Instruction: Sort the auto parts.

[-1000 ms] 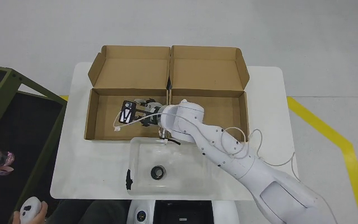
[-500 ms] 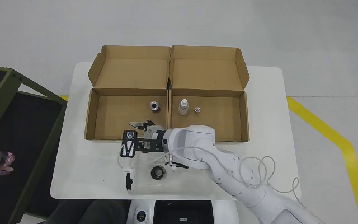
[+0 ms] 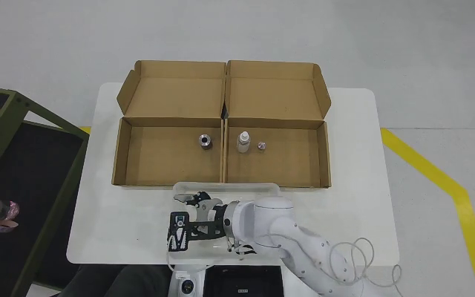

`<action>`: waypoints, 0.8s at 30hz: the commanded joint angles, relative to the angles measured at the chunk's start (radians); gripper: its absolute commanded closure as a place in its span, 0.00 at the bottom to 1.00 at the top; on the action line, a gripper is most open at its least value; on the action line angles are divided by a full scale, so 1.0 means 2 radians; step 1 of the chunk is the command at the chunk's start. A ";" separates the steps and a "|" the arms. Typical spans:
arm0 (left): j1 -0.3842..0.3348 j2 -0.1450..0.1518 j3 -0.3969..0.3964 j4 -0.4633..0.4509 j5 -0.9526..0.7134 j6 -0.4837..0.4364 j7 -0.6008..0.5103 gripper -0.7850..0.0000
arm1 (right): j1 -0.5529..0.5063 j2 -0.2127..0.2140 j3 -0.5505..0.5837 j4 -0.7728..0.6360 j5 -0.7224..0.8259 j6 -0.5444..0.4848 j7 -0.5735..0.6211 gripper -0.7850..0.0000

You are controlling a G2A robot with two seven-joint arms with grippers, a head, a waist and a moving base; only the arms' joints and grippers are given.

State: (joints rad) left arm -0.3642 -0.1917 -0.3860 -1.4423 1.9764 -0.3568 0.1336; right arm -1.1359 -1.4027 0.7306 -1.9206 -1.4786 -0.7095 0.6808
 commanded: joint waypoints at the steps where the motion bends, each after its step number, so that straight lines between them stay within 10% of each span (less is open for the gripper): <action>1: 0.000 0.000 0.000 0.000 0.000 0.000 0.000 0.00 | -0.010 0.003 0.002 -0.004 -0.005 -0.006 0.000 0.41; 24: 0.000 0.000 0.000 0.000 0.000 0.000 0.000 0.00 | -0.073 0.034 0.032 -0.002 -0.047 -0.045 -0.017 0.37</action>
State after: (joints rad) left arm -0.3642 -0.1917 -0.3860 -1.4423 1.9764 -0.3568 0.1336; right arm -1.2823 -1.3353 0.7946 -1.9267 -1.5718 -0.7976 0.6470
